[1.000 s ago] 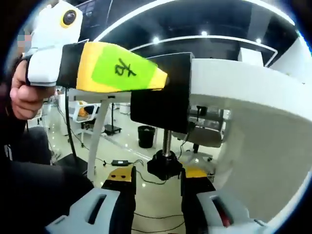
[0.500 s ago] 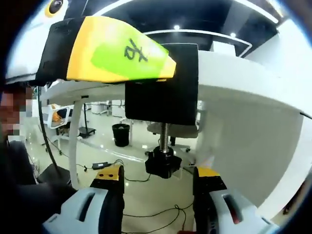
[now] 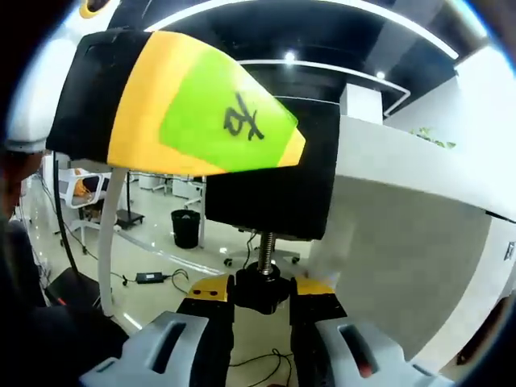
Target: Clamp the fixed fixture on the desktop, loosen the retaining clip, secure it to the edge of the desk, and tighten the retaining clip.
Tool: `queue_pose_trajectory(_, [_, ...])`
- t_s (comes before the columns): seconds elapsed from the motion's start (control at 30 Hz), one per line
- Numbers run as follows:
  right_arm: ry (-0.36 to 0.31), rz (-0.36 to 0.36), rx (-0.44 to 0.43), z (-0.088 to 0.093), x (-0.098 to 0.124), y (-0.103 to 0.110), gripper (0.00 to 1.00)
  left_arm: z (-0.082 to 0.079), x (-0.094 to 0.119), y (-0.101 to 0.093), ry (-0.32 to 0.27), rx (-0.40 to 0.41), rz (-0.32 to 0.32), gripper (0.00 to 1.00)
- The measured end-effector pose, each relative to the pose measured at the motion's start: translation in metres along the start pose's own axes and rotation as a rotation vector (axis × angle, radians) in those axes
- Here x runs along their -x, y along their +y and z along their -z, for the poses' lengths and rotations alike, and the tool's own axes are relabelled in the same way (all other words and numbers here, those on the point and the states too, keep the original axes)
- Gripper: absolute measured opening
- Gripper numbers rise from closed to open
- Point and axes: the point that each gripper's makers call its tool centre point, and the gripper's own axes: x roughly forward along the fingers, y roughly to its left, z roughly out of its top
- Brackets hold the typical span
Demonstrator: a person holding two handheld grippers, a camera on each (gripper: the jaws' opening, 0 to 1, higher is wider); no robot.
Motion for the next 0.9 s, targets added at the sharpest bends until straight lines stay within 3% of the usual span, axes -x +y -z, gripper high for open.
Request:
queue_pose_trajectory(0.1, [0.011,-0.076,-0.048,0.001,0.003,0.005,0.23,0.0,0.0,0.0,0.0,-0.001,-0.004,0.01])
queue_pose_trajectory(0.13, [0.002,-0.116,0.017,0.0,0.001,0.005,0.23,0.0,0.0,0.0,0.0,0.001,-0.005,0.01])
queue_pose_trajectory(0.27, [-0.033,-0.248,0.078,0.0,0.002,0.007,0.22,0.0,0.0,0.0,0.006,0.006,-0.007,0.01])
queue_pose_trajectory(0.33, [-0.038,-0.355,0.055,0.0,0.003,0.011,0.22,0.0,0.0,0.0,0.01,0.005,-0.01,0.01])
queue_pose_trajectory(0.4, [-0.052,-0.462,0.115,0.0,0.0,0.012,0.22,0.0,0.001,0.0,0.012,0.005,-0.012,0.01])
queue_pose_trajectory(0.6, [-0.094,-0.647,0.128,0.0,0.002,0.022,0.23,0.001,0.001,0.0,0.016,0.0,-0.014,0.01])
queue_pose_trajectory(0.7, [-0.102,-0.674,0.13,0.0,0.0,0.021,0.24,0.001,0.002,0.0,0.019,0.003,-0.016,0.01])
queue_pose_trajectory(0.9, [-0.101,-0.634,0.148,0.001,-0.003,0.022,0.24,0.001,0.002,0.0,0.026,-0.01,-0.019,0.01])
